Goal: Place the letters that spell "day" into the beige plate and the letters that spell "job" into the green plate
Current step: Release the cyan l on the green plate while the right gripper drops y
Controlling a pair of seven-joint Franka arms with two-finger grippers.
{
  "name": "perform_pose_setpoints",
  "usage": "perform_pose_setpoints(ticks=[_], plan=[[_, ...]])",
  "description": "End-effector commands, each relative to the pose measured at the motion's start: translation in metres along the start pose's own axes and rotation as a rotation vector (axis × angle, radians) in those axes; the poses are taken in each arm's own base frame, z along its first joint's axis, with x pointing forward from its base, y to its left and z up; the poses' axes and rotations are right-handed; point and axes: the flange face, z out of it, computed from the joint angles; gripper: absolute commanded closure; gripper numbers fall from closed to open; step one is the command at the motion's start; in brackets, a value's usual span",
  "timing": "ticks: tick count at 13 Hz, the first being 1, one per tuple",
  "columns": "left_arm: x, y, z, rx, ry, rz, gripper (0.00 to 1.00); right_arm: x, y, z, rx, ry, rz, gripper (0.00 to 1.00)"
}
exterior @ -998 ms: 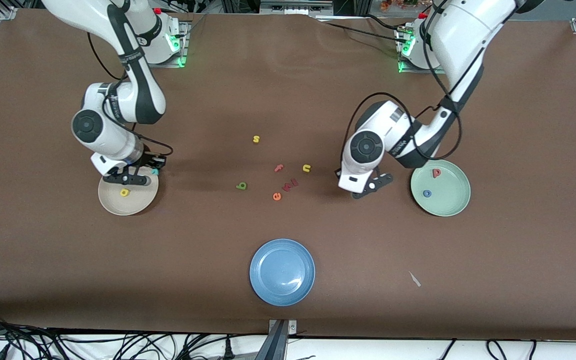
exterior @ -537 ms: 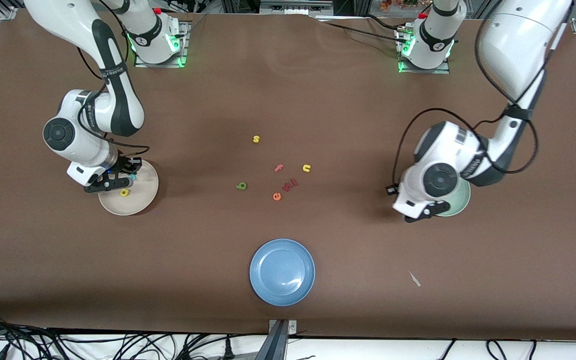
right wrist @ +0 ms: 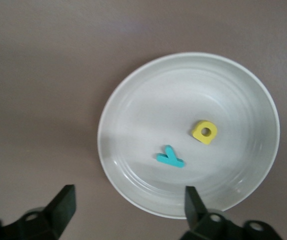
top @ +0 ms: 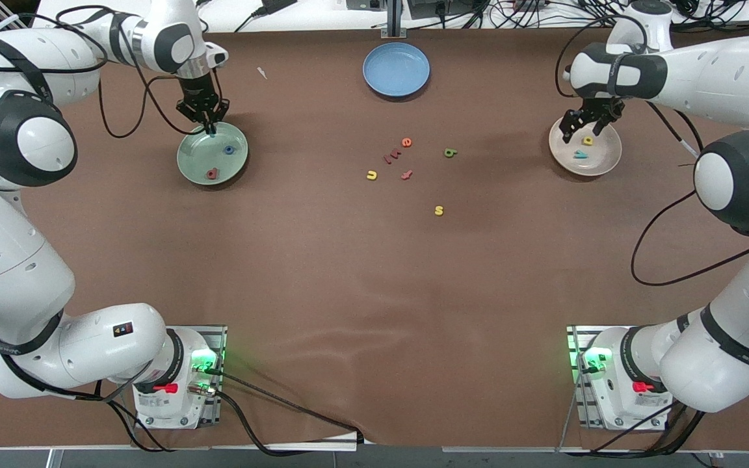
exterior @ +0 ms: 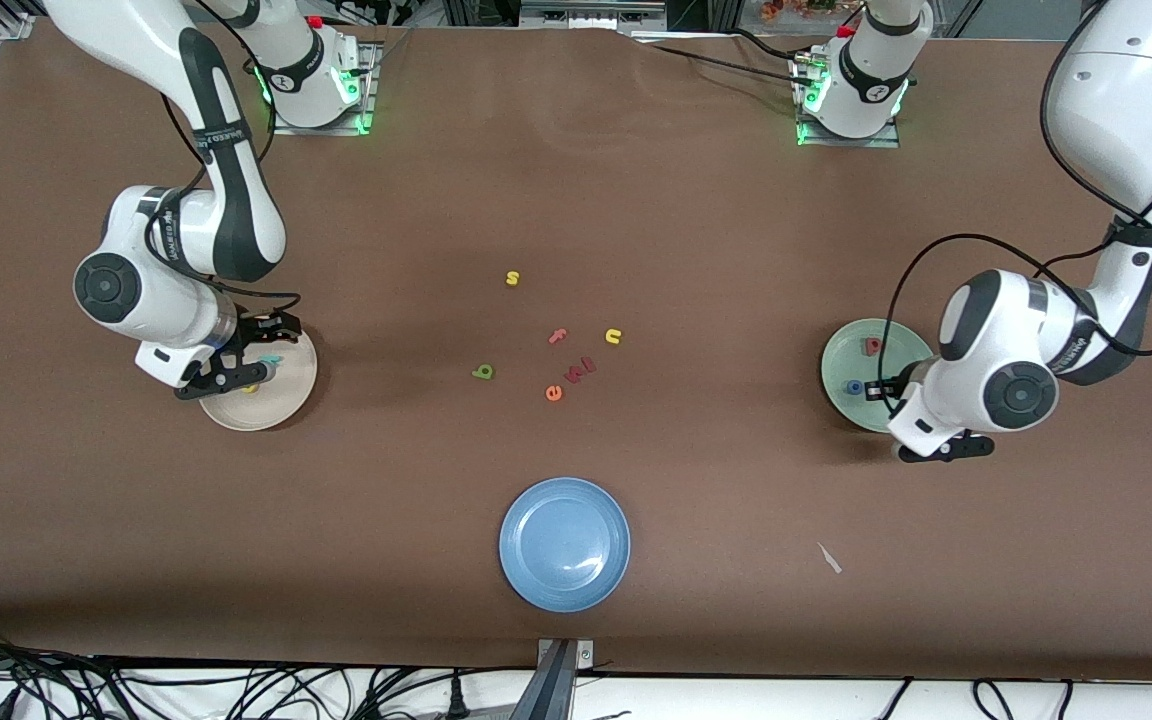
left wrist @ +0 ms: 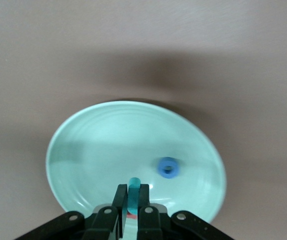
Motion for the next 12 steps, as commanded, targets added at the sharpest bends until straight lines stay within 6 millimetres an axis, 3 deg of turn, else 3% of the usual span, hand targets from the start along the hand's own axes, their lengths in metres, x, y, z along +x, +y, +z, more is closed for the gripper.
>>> perform_pose_setpoints(ticks=[1,3,4,5,6,8,10,12], plan=[[0.009,-0.022,0.036,-0.016,-0.058,0.03,1.0,0.011,-0.027,-0.021,0.006,-0.005,-0.032,0.0],[0.01,-0.023,0.045,-0.021,-0.072,0.028,0.99,0.019,-0.064,-0.026,-0.007,0.004,-0.024,0.0],[0.011,-0.023,0.047,-0.023,-0.075,0.028,0.85,0.02,-0.083,-0.026,-0.011,0.005,-0.049,0.0],[0.011,-0.023,0.044,-0.023,-0.071,0.027,0.19,0.021,-0.108,-0.027,-0.018,0.007,-0.095,0.0],[0.011,-0.025,0.042,-0.022,-0.066,0.026,0.0,0.022,-0.122,-0.028,-0.026,0.008,-0.152,0.0],[0.011,-0.025,0.034,-0.02,-0.057,0.025,0.0,0.028,-0.163,-0.035,-0.015,0.032,-0.368,0.0],[0.009,-0.023,0.02,-0.014,-0.034,0.028,0.0,0.032,-0.186,-0.035,-0.023,0.045,-0.428,0.0],[0.01,-0.026,-0.012,-0.007,0.013,0.021,0.0,0.037,-0.212,-0.027,-0.036,0.09,-0.532,0.0]])
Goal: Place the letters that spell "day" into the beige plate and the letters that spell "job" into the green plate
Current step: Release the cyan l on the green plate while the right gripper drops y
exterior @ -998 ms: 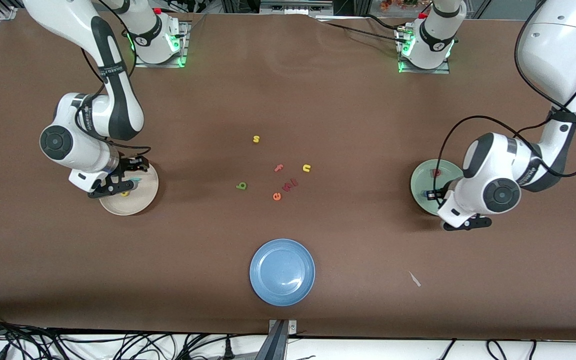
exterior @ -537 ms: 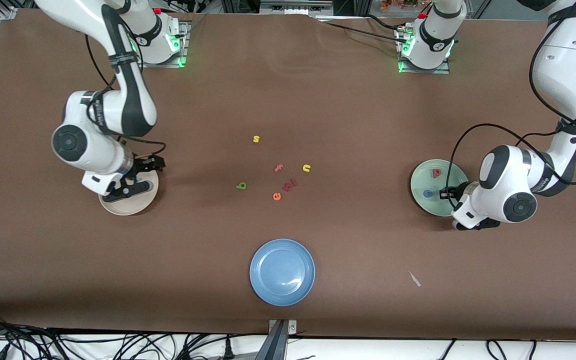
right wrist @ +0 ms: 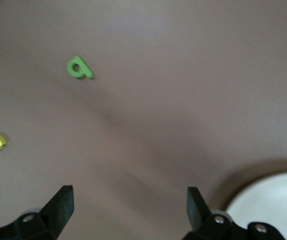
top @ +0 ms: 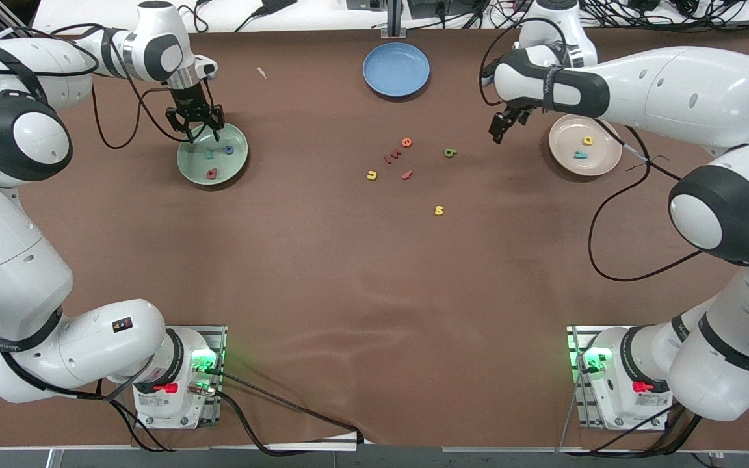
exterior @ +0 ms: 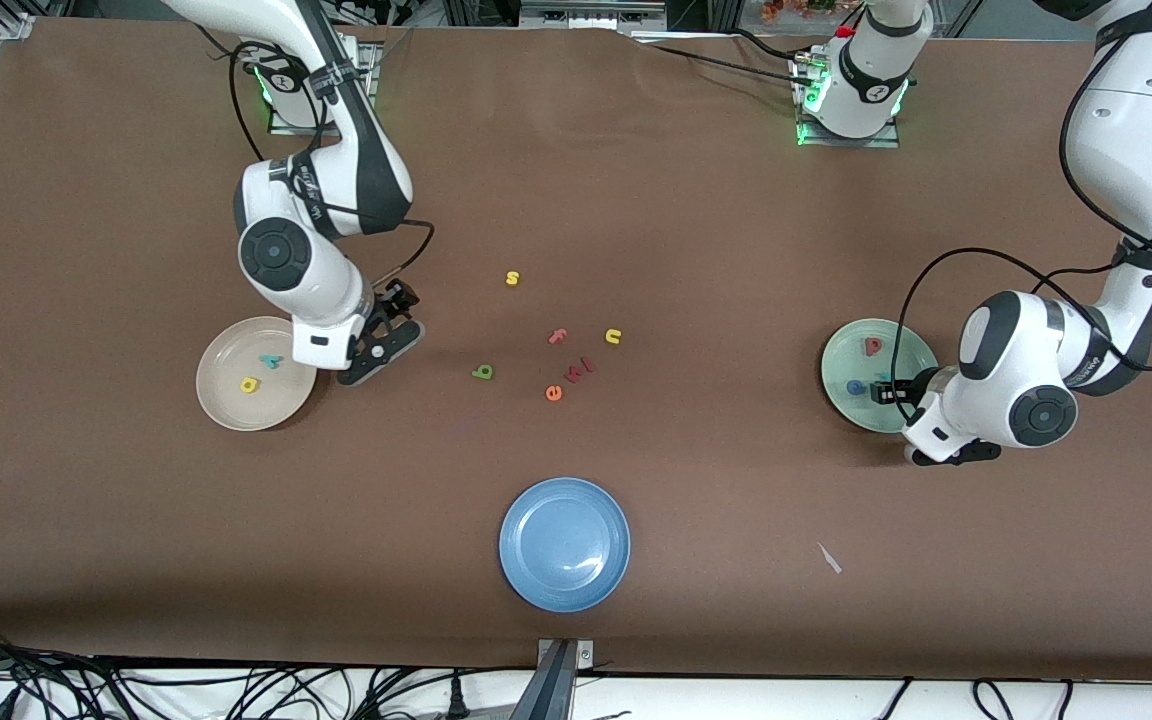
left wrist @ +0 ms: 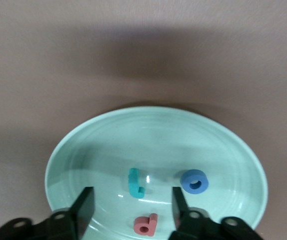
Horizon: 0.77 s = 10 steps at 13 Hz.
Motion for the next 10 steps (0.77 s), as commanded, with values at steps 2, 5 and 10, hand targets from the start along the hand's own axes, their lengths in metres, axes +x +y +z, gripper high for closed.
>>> perform_pose_setpoints(ticks=[2,5,10], plan=[[-0.014,0.001,-0.063,0.05,0.075,0.019,0.0,0.025,-0.029,0.02,-0.041,0.053,-0.133,0.0],[-0.023,0.007,-0.117,0.049,0.139,0.032,0.0,0.05,-0.047,0.053,-0.089,0.105,-0.287,0.0],[-0.039,0.038,-0.2,0.022,0.199,0.072,0.0,0.075,-0.058,0.076,-0.118,0.118,-0.437,0.0]])
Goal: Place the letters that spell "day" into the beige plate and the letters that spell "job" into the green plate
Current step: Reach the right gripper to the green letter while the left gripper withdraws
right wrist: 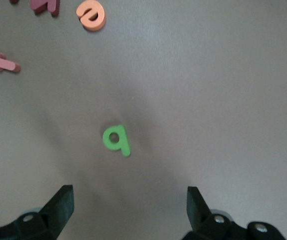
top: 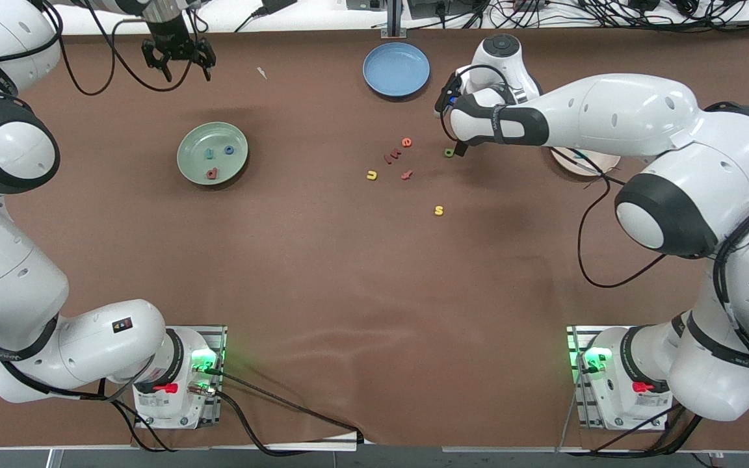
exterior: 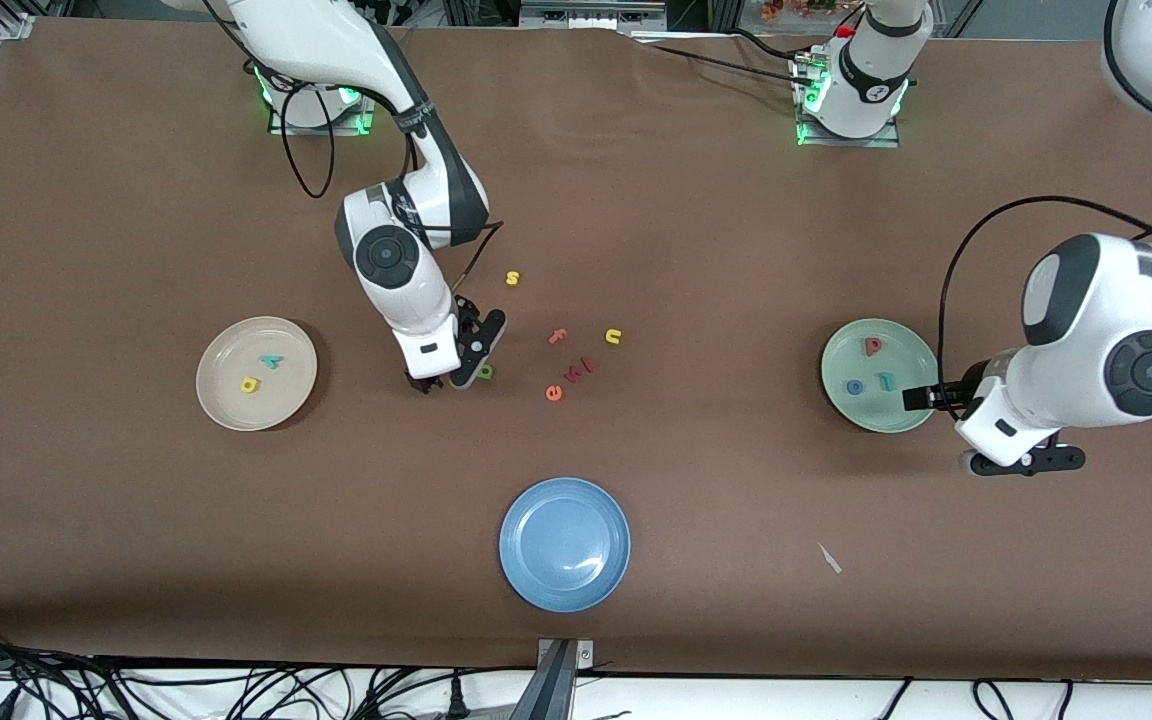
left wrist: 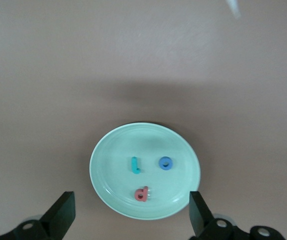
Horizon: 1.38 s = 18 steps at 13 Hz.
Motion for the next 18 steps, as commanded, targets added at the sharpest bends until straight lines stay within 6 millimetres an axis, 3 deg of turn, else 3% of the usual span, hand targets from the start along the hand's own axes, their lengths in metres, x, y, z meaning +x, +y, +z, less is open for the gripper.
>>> perform_pose_setpoints(ticks=[1,4,6,8,13,16,18], plan=[[-0.006,0.029,-0.035,-0.006,0.037,0.069,0.0,0.013,0.0,0.012,-0.015,0.014,-0.053,0.0],[-0.029,0.082,-0.068,-0.052,0.062,0.167,0.0,0.019,-0.008,0.031,-0.032,0.034,-0.066,0.01],[-0.041,0.09,-0.099,-0.046,0.113,0.177,0.0,0.019,-0.009,0.038,-0.037,0.032,-0.071,0.02],[-0.057,0.103,-0.127,-0.019,0.165,0.199,0.0,0.022,-0.014,0.044,-0.04,0.042,-0.082,0.09],[-0.072,0.071,-0.166,-0.063,0.196,0.201,0.0,0.021,-0.014,0.051,-0.045,0.044,-0.087,0.3],[-0.076,0.031,-0.175,-0.082,0.202,0.253,0.0,0.022,-0.015,0.051,-0.045,0.044,-0.082,0.43],[-0.091,0.012,-0.173,-0.064,0.193,0.234,0.0,0.022,-0.016,0.05,-0.044,0.045,-0.078,0.52]])
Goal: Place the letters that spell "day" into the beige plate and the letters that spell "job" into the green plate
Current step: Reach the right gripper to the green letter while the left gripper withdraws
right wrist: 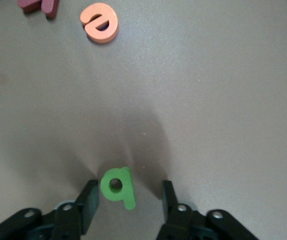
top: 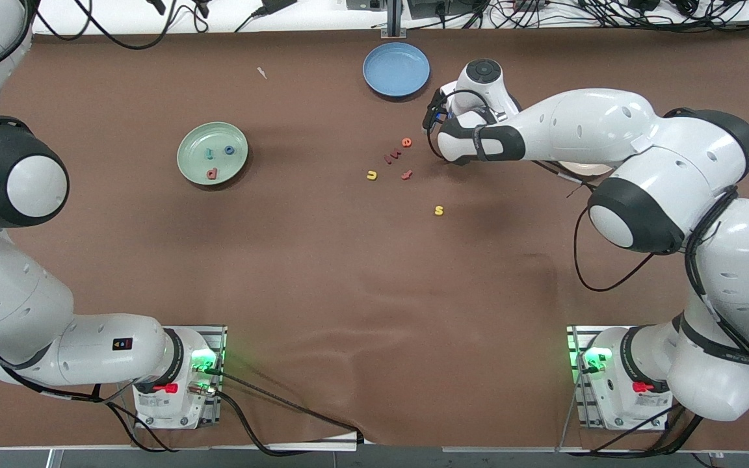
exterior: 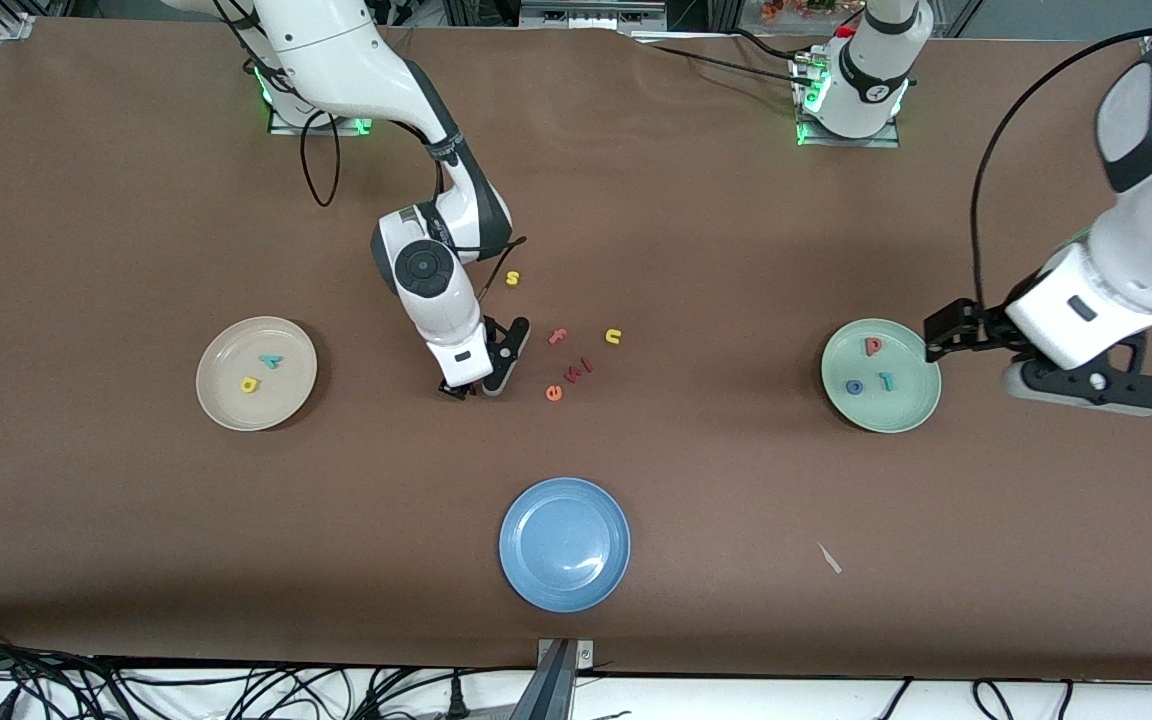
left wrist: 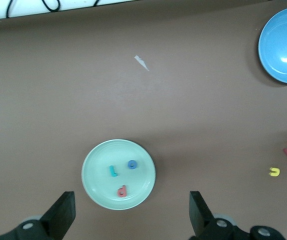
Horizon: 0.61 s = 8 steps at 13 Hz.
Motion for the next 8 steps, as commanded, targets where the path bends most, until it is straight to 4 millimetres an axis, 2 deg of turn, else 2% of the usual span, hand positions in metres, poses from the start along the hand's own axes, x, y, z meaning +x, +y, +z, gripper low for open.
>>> perform_pose_setpoints(ticks=[1,4,6,8], plan=[[-0.041,-0.011,-0.011,0.011,-0.016,0.004,0.0,0.006,0.001,0.002,-0.002,0.012,-0.012,0.54],[-0.074,-0.024,-0.011,0.034,-0.001,-0.022,0.0,0.006,0.001,0.002,-0.002,0.012,-0.01,0.61],[-0.076,-0.034,-0.008,0.036,-0.003,-0.038,0.0,0.01,-0.005,0.002,0.007,0.018,-0.016,0.68],[-0.078,-0.049,-0.016,0.035,0.017,-0.068,0.0,0.01,-0.006,0.002,0.009,0.017,-0.014,0.75]])
